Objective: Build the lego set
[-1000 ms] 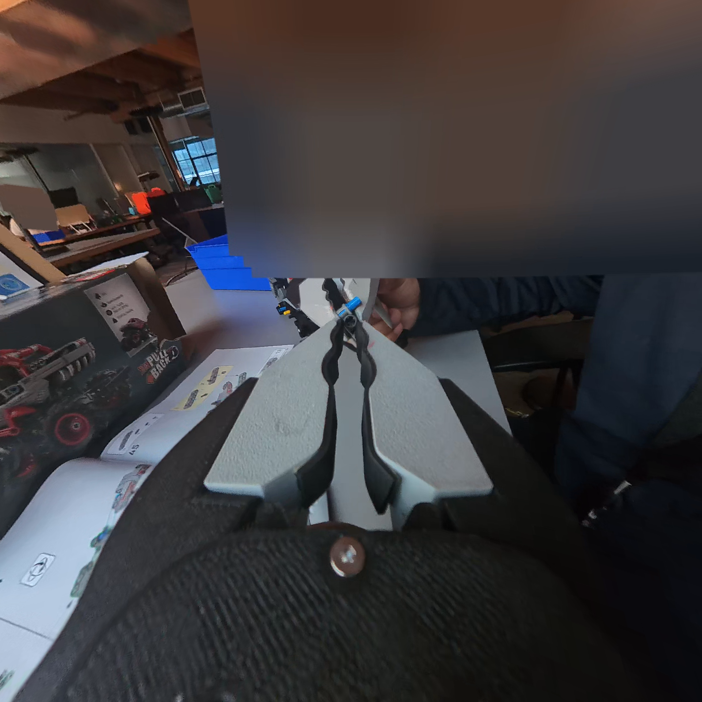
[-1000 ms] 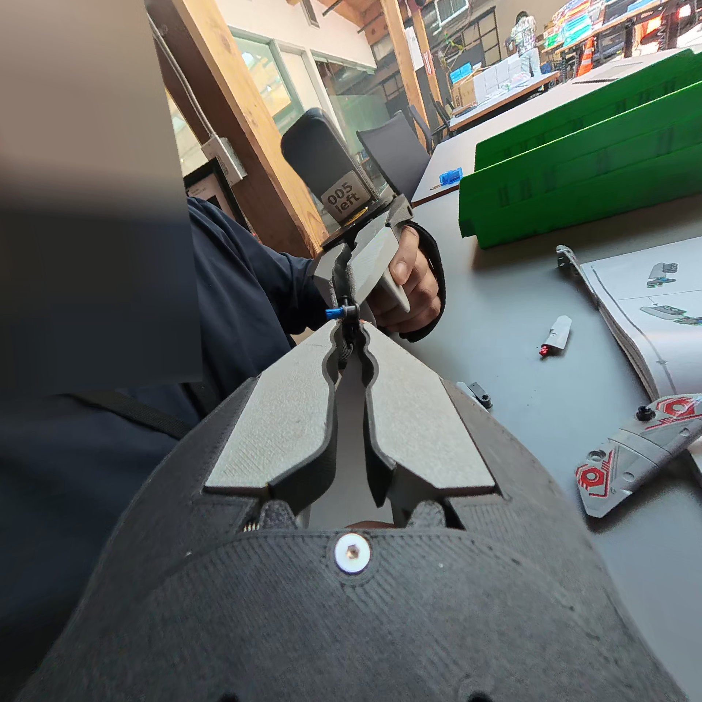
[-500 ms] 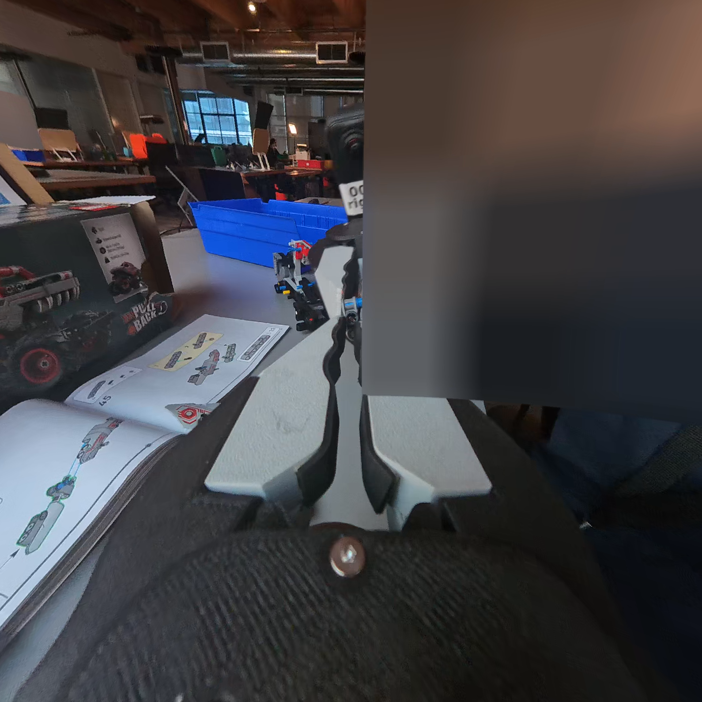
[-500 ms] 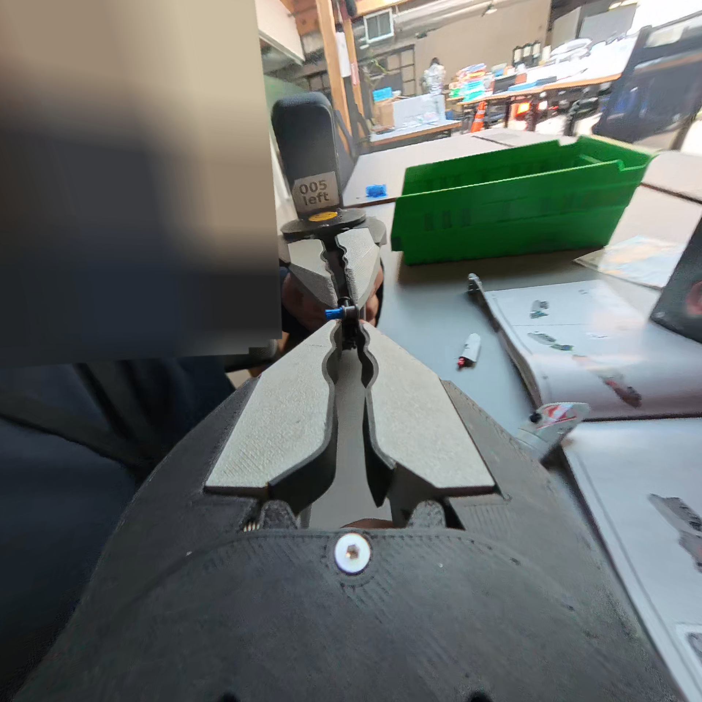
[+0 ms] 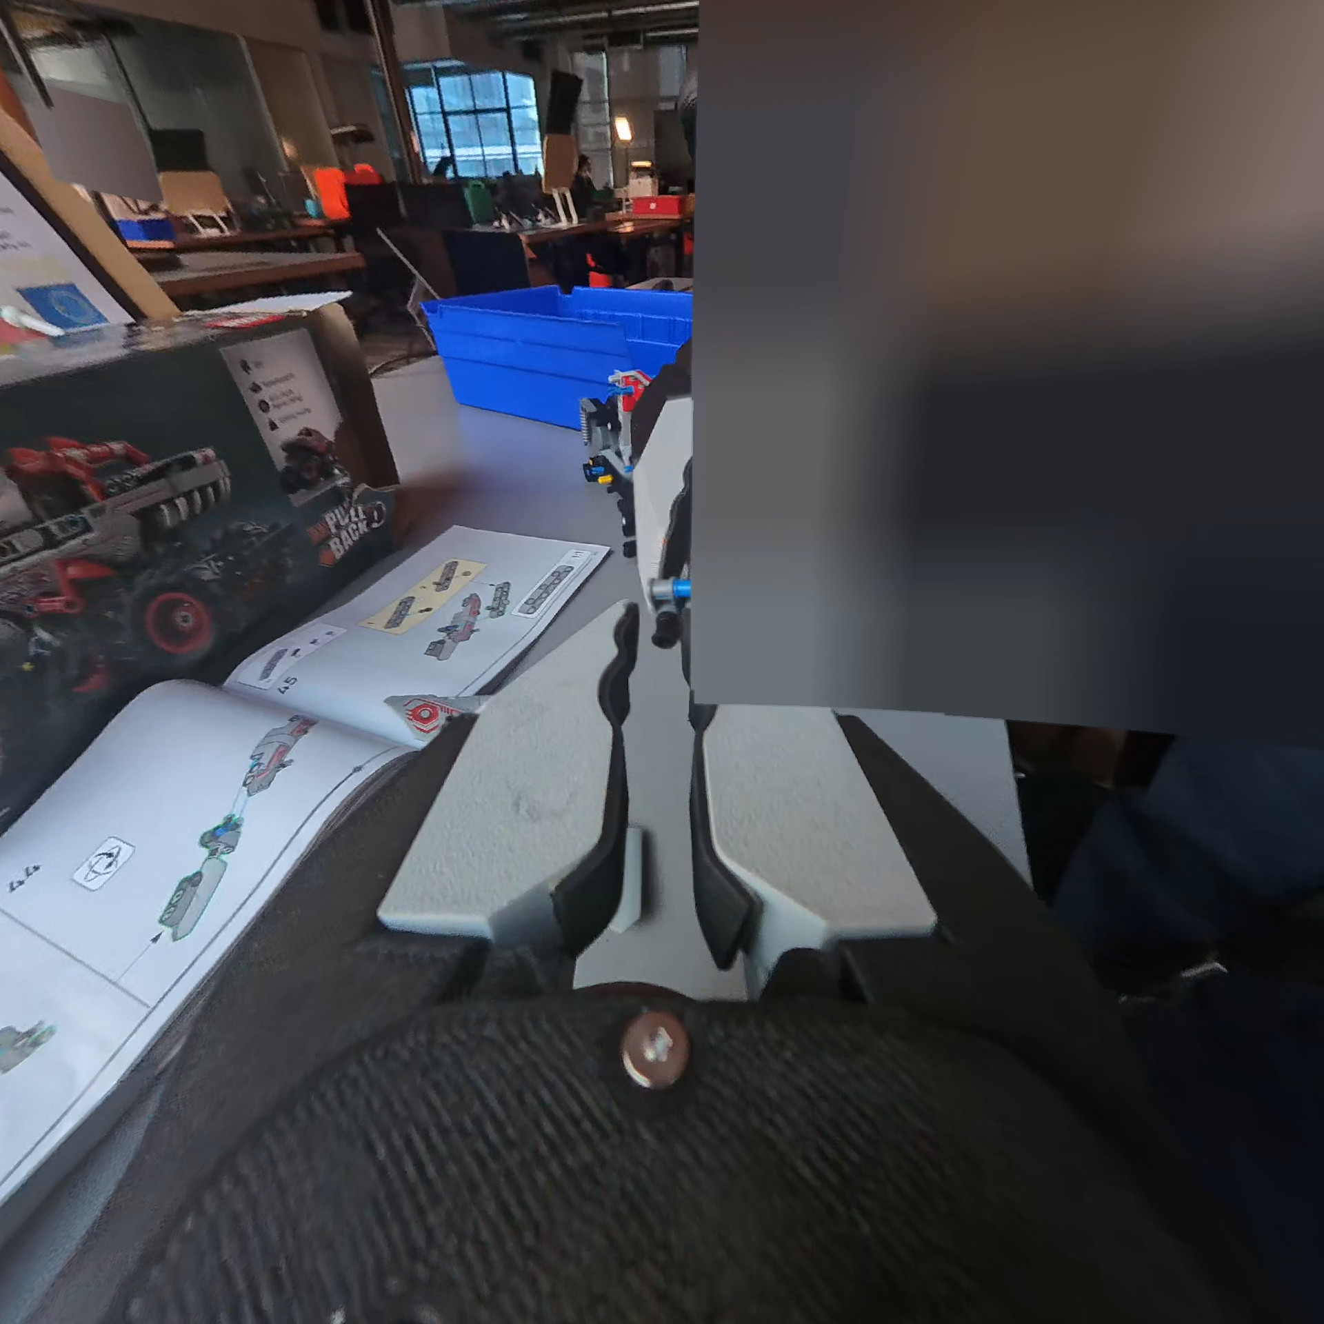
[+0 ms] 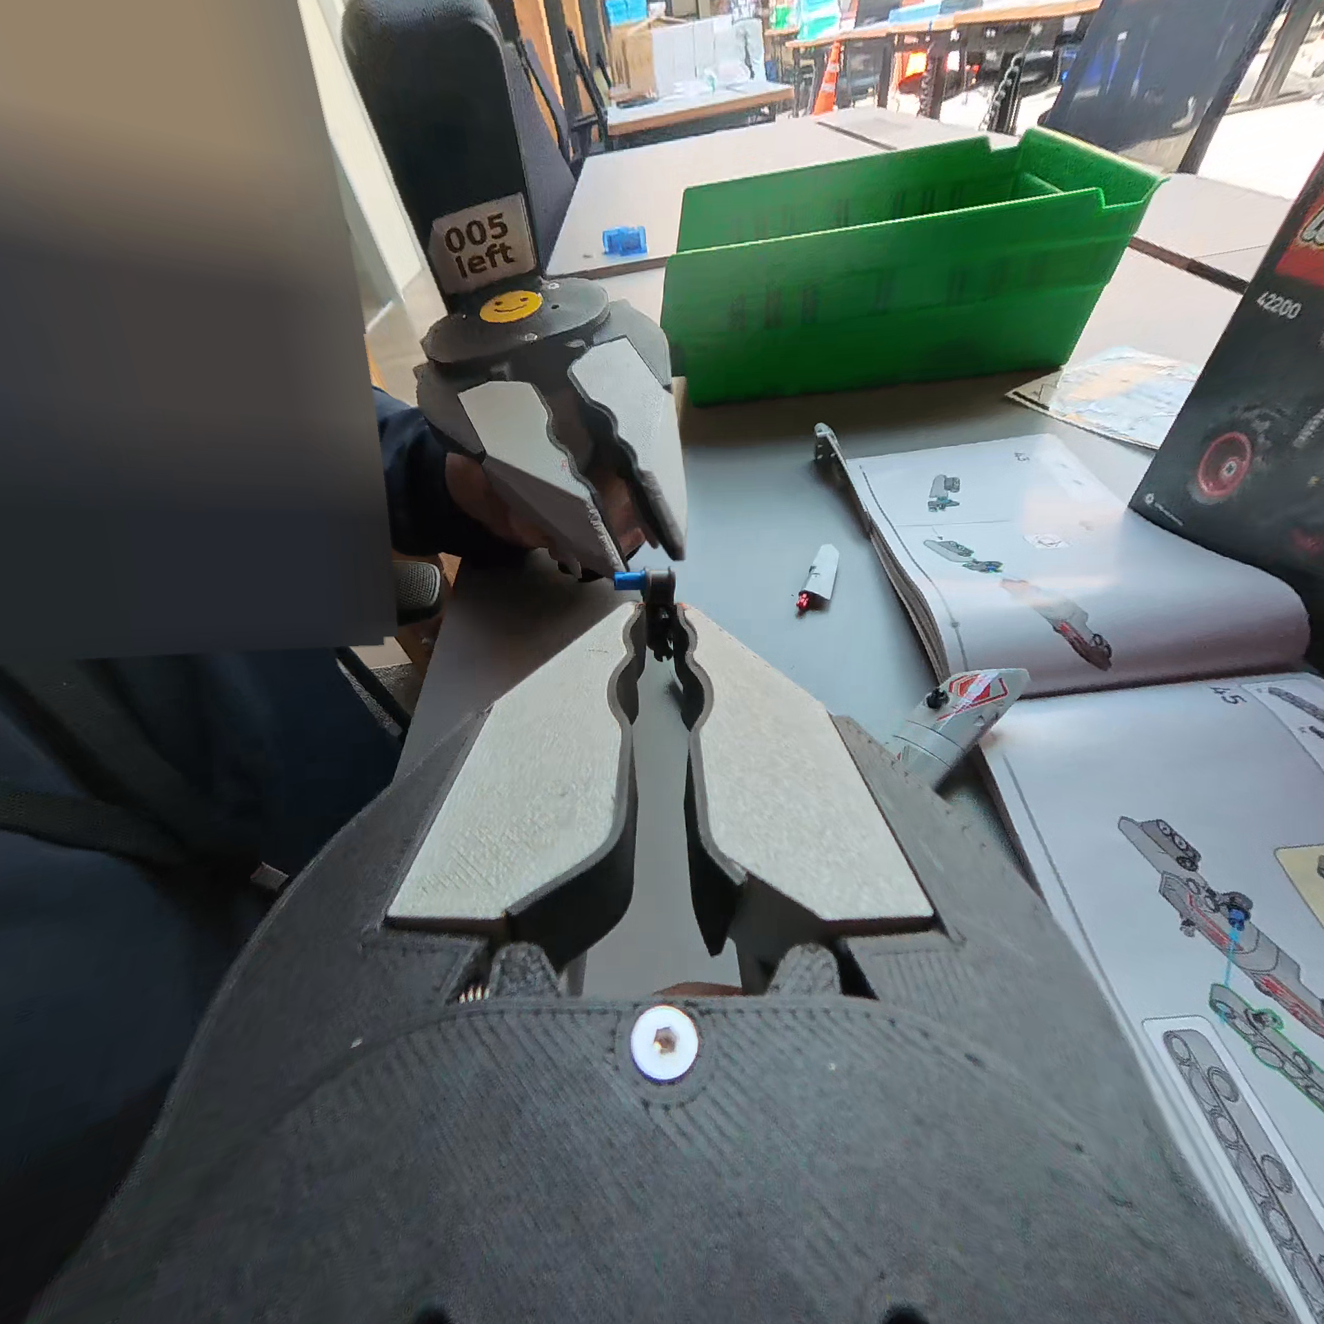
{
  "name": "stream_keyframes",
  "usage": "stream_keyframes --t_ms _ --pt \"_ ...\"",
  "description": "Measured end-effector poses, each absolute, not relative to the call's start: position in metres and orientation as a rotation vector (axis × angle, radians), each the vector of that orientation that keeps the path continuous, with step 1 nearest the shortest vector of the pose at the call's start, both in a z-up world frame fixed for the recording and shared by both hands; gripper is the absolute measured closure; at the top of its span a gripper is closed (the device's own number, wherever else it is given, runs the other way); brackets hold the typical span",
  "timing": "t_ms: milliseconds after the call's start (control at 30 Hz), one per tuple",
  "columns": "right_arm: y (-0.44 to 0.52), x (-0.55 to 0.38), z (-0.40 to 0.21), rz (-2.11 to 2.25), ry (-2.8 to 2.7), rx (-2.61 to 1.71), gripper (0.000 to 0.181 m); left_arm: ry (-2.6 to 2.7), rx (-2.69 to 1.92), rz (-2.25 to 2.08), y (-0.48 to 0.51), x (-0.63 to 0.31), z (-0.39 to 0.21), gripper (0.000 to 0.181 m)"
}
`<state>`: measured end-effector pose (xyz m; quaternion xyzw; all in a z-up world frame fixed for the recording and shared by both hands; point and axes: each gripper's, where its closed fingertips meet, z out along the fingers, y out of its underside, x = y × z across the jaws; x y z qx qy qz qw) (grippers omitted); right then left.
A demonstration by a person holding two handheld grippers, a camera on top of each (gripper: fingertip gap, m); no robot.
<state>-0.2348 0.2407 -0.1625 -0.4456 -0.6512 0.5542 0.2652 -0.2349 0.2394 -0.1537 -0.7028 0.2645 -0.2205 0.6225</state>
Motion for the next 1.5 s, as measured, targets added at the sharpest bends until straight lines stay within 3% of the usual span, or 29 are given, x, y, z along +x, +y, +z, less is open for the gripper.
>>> stream_keyframes --t_ms 33,233,900,1200,1500 --pt "0.24 -0.235 -0.163 1.499 -1.761 -1.206 0.177 0.618 -1.626 -0.498 0.24 -0.234 -0.156 0.17" --pt "0.241 -0.234 -0.163 1.552 -1.752 -1.246 0.177 0.671 -1.629 -0.419 0.24 -0.231 -0.16 0.178" --pt "0.227 -0.231 -0.181 1.495 -1.898 -1.233 0.176 0.802 -1.773 -0.46 0.234 -0.222 -0.188 0.179" --pt "0.216 -0.221 -0.182 1.372 -1.988 -1.024 0.176 0.633 -1.878 -1.114 0.219 -0.21 -0.187 0.178" --pt "0.207 -0.215 -0.179 1.369 -2.008 -0.897 0.176 0.549 -1.889 -1.449 0.21 -0.203 -0.184 0.178"
